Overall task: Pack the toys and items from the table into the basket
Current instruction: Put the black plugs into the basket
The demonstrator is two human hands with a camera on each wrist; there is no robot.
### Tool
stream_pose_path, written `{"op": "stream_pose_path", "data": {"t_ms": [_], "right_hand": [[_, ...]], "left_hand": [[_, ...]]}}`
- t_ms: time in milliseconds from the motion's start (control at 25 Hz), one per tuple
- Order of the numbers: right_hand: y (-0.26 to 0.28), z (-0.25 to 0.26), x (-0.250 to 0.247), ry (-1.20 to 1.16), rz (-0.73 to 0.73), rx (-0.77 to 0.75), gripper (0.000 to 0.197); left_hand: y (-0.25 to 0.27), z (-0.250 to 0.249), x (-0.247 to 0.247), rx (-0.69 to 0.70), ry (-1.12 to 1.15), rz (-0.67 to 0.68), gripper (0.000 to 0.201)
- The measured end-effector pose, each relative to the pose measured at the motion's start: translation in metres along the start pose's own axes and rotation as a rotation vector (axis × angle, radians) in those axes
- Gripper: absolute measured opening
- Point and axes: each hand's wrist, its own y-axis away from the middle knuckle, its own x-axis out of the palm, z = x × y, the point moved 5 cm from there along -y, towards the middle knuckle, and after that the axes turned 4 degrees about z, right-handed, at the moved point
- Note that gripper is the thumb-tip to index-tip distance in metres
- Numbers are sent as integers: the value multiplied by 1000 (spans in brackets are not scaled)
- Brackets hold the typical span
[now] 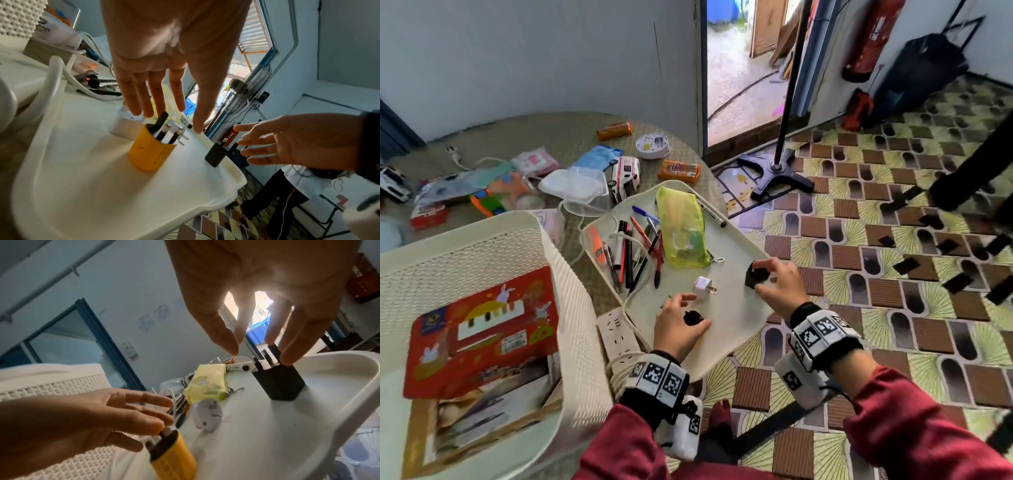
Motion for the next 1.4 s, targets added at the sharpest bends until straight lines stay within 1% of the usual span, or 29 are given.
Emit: {"op": "stream_pose_path", "data": {"t_ms": [80,200,320,360,440,520,640,760,880,960,1080,1240,1400], "right_hand": [[-11,-3,3,111,-38,-1,45],[-27,-6,9,227,-64,-33,51],[-38,-11,18,224,21,-24,57],[-40,-12,20,212,46,-29,57],[-43,-14,19,202,41,-58,49],[-44,-11,17,184,10,-106,43],[-39,6,8,115,-21,-219,41],[-29,36,-5,67,12,-327,45],[-18,76,-17,26,72,-423,48],[-8,108,-21,-7,142,-503,51],[12,154,-22,-18,277,-623,53],[44,223,-11,-64,465,-811,50],[87,291,10,32,652,-1059,42]], "left_hand": [[-6,6,6,-6,-92,23,54],[-10,12,13,-5,-155,25,54],[-12,16,16,2,-173,-7,45],[-12,16,16,7,-172,-24,42],[-9,12,16,30,-145,-63,37],[-2,5,11,46,-74,-116,36],[10,-15,-7,91,45,-241,38],[28,-44,-34,183,142,-361,39],[54,-72,-62,237,201,-477,40],[76,-90,-82,260,217,-561,41],[113,-102,-112,261,233,-689,42],[173,-91,-155,209,223,-885,38],[220,-50,-192,114,213,-1060,40]]}}
